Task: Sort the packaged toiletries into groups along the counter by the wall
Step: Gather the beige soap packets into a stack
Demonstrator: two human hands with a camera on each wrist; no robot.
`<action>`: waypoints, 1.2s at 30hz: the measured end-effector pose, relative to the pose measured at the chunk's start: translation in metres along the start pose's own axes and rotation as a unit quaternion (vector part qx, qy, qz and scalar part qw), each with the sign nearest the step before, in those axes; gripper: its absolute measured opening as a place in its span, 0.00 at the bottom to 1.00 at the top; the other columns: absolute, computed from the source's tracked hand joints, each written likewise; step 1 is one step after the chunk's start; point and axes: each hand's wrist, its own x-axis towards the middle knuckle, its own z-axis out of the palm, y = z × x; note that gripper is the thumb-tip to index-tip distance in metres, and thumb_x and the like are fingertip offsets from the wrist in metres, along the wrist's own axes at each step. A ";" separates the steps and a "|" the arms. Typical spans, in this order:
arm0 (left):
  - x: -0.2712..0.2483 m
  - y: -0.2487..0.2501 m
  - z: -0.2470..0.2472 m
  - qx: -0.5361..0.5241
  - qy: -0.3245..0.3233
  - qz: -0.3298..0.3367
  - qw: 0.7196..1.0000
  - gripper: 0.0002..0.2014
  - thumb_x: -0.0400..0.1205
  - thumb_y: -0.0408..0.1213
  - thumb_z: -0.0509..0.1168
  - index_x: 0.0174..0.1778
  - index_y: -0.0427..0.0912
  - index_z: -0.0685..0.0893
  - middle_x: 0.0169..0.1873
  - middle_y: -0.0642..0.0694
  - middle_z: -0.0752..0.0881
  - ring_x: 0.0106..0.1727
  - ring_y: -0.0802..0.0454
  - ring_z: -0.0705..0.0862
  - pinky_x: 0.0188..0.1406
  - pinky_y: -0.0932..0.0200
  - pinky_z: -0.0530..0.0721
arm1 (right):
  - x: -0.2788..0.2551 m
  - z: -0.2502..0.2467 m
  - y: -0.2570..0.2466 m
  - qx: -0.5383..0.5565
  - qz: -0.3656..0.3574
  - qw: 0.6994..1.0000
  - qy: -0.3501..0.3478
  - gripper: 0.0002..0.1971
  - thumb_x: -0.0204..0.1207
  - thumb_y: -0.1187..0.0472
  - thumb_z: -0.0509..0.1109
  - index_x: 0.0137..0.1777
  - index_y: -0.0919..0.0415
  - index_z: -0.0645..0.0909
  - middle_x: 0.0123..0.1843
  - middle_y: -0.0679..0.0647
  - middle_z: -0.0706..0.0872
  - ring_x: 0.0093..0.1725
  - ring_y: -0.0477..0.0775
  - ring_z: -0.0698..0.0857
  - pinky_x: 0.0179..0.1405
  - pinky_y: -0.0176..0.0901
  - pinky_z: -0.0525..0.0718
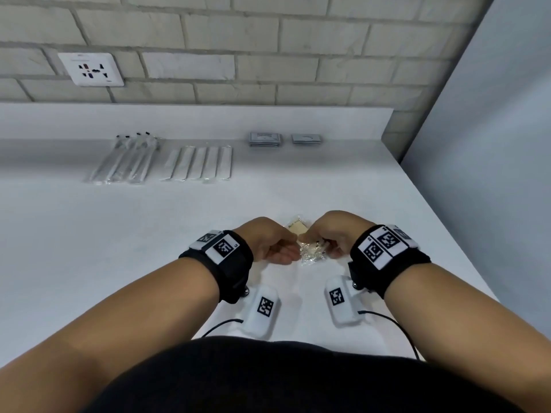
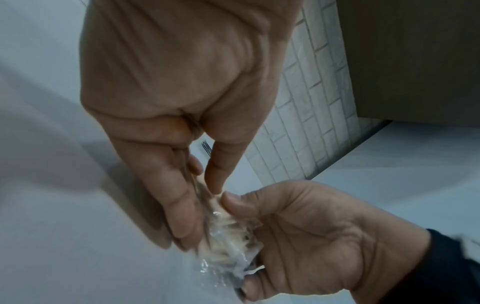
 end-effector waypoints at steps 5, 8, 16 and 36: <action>-0.006 0.002 -0.010 -0.025 -0.011 0.050 0.998 0.08 0.83 0.28 0.61 0.53 0.31 0.83 0.44 0.36 0.87 0.41 0.47 0.87 0.43 0.56 0.88 | 0.000 0.008 -0.014 -0.120 -0.097 0.988 0.017 0.08 0.67 0.66 0.74 0.45 0.62 0.80 0.42 0.58 0.83 0.39 0.56 0.82 0.33 0.41 0.78; -0.009 0.007 -0.024 0.051 0.073 0.131 0.987 0.22 0.77 0.33 0.72 0.65 0.38 0.73 0.51 0.38 0.86 0.44 0.46 0.86 0.40 0.57 0.85 | -0.001 0.005 -0.027 -0.239 -0.217 0.941 0.098 0.15 0.69 0.60 0.74 0.54 0.60 0.78 0.49 0.56 0.83 0.46 0.58 0.82 0.41 0.44 0.78; 0.011 0.003 -0.039 0.415 0.170 0.169 0.878 0.36 0.72 0.45 0.77 0.74 0.48 0.70 0.67 0.40 0.72 0.63 0.44 0.79 0.62 0.53 0.79 | 0.014 0.016 -0.022 -0.329 -0.293 0.891 0.108 0.26 0.66 0.56 0.75 0.66 0.50 0.77 0.58 0.55 0.78 0.58 0.59 0.80 0.56 0.49 0.80; 0.026 -0.007 -0.027 0.441 0.174 0.220 0.853 0.25 0.77 0.34 0.66 0.70 0.38 0.68 0.63 0.40 0.73 0.57 0.39 0.81 0.56 0.47 0.81 | 0.019 0.030 -0.012 -0.386 -0.301 0.864 0.117 0.35 0.80 0.62 0.62 0.84 0.54 0.50 0.72 0.62 0.65 0.61 0.66 0.81 0.58 0.53 0.81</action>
